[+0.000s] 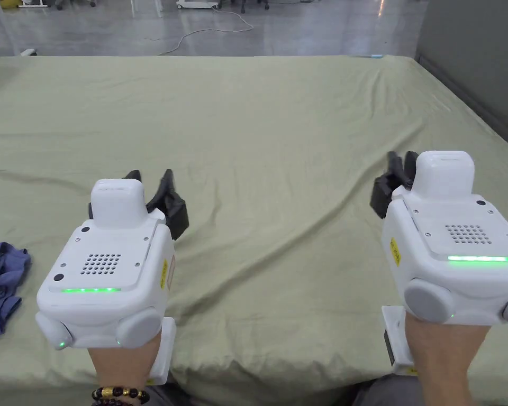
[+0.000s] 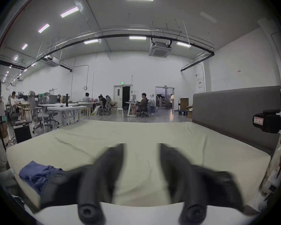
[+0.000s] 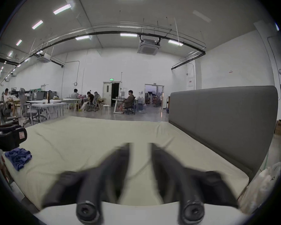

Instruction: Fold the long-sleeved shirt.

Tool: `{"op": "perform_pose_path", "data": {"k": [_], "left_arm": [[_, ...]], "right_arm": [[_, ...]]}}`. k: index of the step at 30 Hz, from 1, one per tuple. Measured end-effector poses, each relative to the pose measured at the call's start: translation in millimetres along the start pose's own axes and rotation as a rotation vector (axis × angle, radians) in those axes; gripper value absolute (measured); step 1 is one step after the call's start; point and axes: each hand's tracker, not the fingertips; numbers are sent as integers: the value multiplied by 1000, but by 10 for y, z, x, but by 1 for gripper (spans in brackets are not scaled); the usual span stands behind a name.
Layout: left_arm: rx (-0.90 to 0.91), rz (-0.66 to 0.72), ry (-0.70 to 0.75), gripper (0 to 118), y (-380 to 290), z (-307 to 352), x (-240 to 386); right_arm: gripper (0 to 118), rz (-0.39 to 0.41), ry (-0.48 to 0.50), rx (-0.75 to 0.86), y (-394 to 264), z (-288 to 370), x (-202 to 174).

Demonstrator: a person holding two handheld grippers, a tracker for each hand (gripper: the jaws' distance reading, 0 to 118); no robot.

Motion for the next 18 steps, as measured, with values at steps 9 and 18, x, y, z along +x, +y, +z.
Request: {"op": "perform_pose_path", "data": {"k": [9,18], "left_arm": [[-6,15,-59,118,-6,8,-69],[-13,-12,-39,118,-26,-5,-28]], "right_arm": [[118,52,-29,-3,-88,-77,-81],[118,58,-25,-5,-94,-35,-82]]}}
